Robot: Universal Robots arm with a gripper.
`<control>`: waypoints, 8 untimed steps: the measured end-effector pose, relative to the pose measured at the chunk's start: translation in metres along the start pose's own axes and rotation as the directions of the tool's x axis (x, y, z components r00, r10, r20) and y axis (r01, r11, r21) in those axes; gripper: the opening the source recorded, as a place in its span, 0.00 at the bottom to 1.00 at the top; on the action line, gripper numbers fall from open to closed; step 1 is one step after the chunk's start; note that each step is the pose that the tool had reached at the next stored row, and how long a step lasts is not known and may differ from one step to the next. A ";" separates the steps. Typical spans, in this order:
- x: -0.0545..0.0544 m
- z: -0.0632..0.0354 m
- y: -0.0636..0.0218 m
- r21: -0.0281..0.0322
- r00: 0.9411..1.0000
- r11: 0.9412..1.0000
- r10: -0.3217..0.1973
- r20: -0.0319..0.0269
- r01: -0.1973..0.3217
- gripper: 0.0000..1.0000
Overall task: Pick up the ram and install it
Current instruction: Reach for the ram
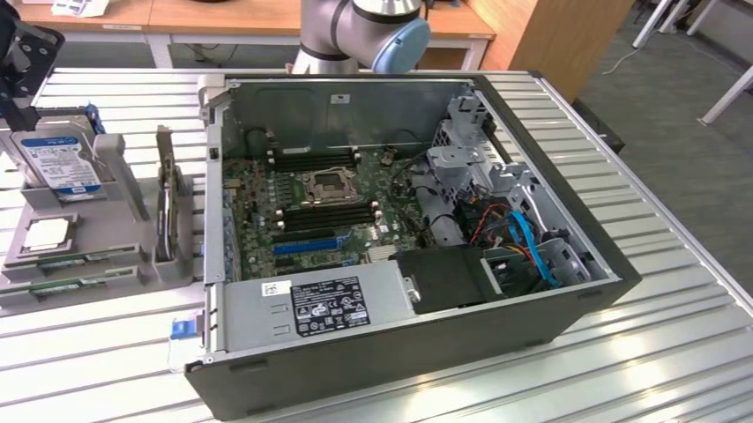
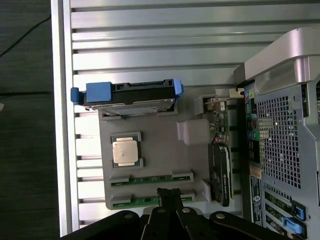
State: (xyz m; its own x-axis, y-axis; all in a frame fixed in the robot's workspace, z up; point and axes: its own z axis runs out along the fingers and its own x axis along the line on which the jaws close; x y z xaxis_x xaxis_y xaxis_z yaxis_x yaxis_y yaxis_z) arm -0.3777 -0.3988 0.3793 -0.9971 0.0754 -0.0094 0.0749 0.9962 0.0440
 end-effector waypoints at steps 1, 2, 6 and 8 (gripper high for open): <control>0.000 0.0000 0.0000 0.000 1.000 1.000 0.000 0.000 0.000 0.10; 0.000 0.0000 0.0000 0.000 1.000 1.000 0.000 0.000 0.000 0.10; 0.000 0.0000 0.0000 0.000 1.000 1.000 0.000 0.000 0.000 0.10; 0.000 0.0000 0.0000 0.000 1.000 1.000 -0.002 0.000 0.002 0.10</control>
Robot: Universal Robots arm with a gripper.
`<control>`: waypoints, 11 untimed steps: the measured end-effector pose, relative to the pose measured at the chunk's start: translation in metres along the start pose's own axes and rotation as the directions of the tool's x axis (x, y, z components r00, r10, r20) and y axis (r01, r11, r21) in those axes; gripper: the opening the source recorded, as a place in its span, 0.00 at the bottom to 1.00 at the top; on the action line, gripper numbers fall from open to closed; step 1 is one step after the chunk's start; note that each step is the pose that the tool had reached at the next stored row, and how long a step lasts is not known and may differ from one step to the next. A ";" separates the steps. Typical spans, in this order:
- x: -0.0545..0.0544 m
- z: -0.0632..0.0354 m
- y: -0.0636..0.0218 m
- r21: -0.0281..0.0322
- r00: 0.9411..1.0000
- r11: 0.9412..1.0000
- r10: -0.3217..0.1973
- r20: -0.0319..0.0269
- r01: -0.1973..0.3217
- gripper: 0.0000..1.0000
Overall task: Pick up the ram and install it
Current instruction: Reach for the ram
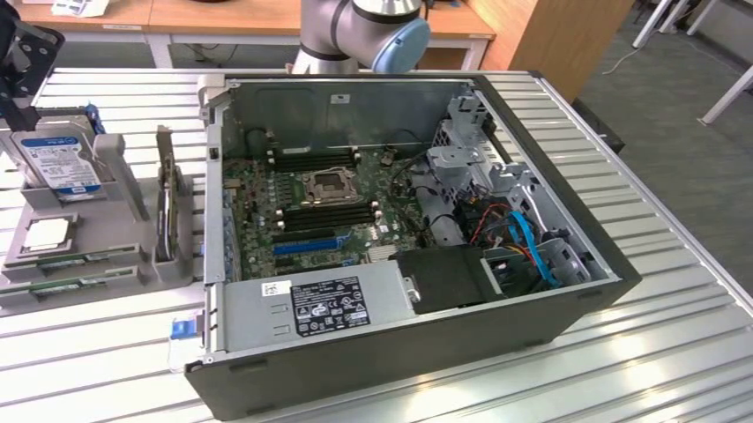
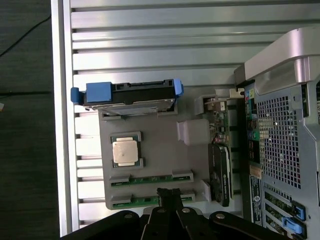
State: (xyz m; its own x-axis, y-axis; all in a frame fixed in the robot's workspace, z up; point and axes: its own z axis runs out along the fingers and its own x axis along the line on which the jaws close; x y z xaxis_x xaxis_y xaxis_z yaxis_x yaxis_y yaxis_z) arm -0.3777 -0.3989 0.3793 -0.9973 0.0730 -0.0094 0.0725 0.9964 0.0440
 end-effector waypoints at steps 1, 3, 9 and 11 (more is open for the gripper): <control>0.000 0.0000 0.0000 0.000 1.000 1.000 -0.004 0.000 0.004 0.10; 0.000 0.0000 0.0000 0.000 1.000 1.000 -0.015 -0.001 0.015 0.10; 0.000 0.0000 0.0000 -0.001 0.999 0.999 -0.052 -0.002 0.052 0.10; 0.000 0.0000 0.0000 -0.001 0.998 0.998 -0.062 -0.003 0.062 0.10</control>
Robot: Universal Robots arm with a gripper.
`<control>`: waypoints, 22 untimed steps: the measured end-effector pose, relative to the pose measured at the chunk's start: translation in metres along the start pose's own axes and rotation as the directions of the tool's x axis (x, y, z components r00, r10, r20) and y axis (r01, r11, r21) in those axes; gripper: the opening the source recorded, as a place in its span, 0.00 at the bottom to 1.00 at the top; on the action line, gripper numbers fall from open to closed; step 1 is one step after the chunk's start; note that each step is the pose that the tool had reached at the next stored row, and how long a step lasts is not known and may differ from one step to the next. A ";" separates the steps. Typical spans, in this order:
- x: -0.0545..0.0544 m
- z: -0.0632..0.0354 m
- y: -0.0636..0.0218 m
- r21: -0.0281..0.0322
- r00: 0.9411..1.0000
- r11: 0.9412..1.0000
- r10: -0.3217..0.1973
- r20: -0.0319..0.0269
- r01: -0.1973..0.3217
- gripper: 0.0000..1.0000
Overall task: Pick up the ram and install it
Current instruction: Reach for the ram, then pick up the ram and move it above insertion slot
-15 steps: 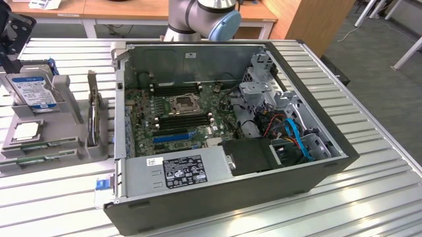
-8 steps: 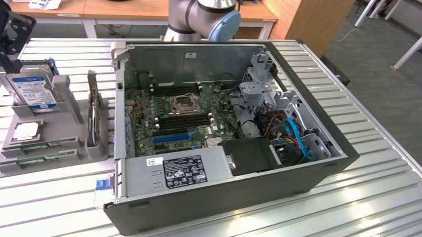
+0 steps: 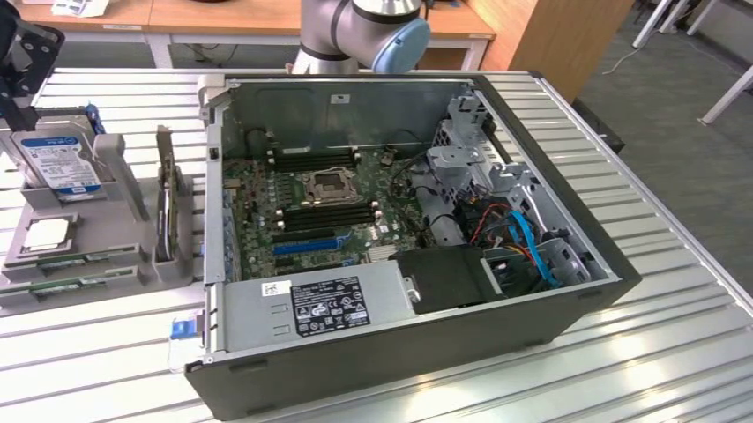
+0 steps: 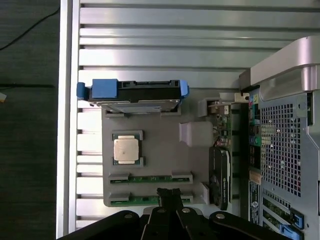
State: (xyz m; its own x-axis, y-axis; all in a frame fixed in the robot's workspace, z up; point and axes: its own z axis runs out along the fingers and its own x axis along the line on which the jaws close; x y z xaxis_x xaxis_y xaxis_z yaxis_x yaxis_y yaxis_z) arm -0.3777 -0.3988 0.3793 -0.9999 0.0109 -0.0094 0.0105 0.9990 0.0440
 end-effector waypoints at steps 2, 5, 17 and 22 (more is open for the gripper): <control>0.000 0.0000 0.0000 0.000 1.000 1.000 -0.001 0.000 0.001 0.10; 0.000 0.0000 0.0000 0.000 1.000 1.000 -0.001 0.000 0.001 0.10; 0.000 0.0000 0.0000 0.000 1.000 1.000 0.014 0.001 -0.014 0.10; 0.000 0.0000 0.0000 0.000 1.000 1.000 0.014 0.001 -0.014 0.10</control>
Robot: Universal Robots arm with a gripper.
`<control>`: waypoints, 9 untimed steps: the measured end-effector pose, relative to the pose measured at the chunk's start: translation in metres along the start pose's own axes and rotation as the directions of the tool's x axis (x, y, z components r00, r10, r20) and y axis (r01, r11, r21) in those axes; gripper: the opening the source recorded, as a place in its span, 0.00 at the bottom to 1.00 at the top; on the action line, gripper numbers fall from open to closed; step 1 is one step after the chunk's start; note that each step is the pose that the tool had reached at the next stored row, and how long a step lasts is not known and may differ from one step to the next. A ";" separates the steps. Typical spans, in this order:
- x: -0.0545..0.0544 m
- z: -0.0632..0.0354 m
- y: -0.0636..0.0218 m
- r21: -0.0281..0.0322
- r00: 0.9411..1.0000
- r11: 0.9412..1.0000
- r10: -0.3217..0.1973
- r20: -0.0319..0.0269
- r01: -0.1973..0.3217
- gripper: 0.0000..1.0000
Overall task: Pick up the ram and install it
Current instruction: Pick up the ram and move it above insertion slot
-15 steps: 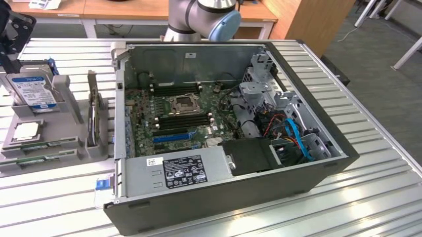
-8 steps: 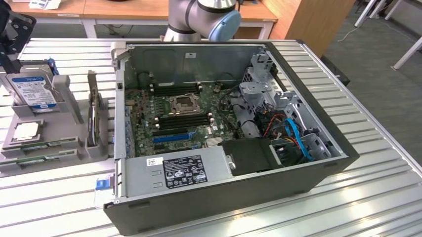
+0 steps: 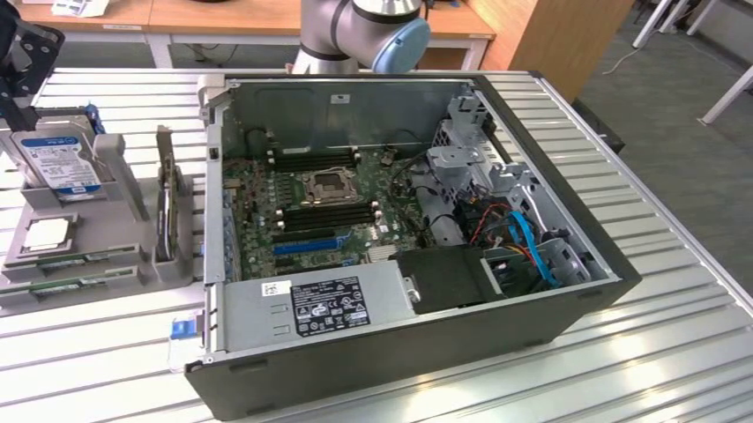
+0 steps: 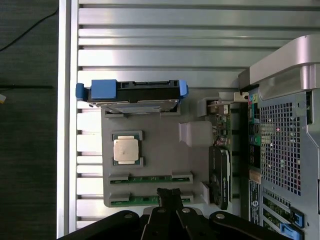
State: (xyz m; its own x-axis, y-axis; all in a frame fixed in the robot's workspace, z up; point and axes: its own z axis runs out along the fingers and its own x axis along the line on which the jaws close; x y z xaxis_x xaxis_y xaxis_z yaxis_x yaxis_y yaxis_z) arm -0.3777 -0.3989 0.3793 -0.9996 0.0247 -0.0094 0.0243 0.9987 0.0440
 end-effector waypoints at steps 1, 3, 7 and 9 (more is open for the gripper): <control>0.000 0.0000 0.0000 0.000 1.000 1.000 0.000 0.000 0.000 0.10; 0.000 0.0000 0.0000 0.000 1.000 1.000 0.000 0.000 0.000 0.10; 0.000 0.0000 0.0000 0.000 1.000 1.000 -0.009 0.000 0.009 0.10; 0.000 0.0002 0.0000 0.000 1.000 1.000 -0.027 -0.001 0.027 0.10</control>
State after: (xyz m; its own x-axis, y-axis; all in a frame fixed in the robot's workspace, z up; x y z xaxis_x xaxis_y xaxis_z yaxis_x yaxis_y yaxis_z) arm -0.3777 -0.3988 0.3791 -1.0000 -0.0018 -0.0095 -0.0023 0.9991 0.0434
